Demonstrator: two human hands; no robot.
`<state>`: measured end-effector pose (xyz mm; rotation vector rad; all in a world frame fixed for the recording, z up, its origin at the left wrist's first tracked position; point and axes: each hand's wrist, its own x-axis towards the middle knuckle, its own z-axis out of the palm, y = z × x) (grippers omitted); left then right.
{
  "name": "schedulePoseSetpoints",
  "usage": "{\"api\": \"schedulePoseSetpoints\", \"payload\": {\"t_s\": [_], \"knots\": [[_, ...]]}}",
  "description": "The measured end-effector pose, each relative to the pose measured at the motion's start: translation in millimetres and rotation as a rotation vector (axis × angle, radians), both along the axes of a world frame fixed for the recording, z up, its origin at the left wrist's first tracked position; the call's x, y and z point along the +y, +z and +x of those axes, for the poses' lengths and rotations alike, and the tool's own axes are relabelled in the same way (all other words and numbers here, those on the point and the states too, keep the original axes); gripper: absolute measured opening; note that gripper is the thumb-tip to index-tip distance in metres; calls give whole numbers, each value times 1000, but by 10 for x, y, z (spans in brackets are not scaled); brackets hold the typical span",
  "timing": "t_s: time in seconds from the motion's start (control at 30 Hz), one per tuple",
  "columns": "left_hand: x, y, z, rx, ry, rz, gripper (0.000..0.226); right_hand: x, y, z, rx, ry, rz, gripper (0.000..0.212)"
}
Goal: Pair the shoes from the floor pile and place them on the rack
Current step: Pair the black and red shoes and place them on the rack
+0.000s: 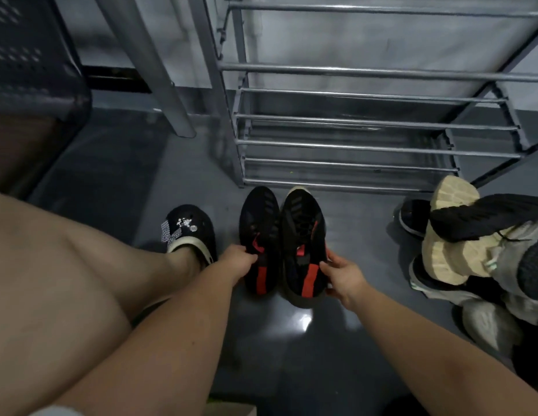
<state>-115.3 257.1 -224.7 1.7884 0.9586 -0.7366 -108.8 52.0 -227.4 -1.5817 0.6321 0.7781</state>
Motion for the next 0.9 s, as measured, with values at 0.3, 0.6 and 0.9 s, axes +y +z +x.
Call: {"api": "schedulePoseSetpoints", "payload": {"t_s": [0.3,0.6,0.9], "knots": [[-62,-522,-108,292,217,-261,72,-89,-266,107,77,96,42,50],[-113,-371,-194,155,348,-304,48,-156,-309,189,153,215,-64,54],[27,106,-152,104,207,-431,35,-196,61,182,105,175,-37,42]]}}
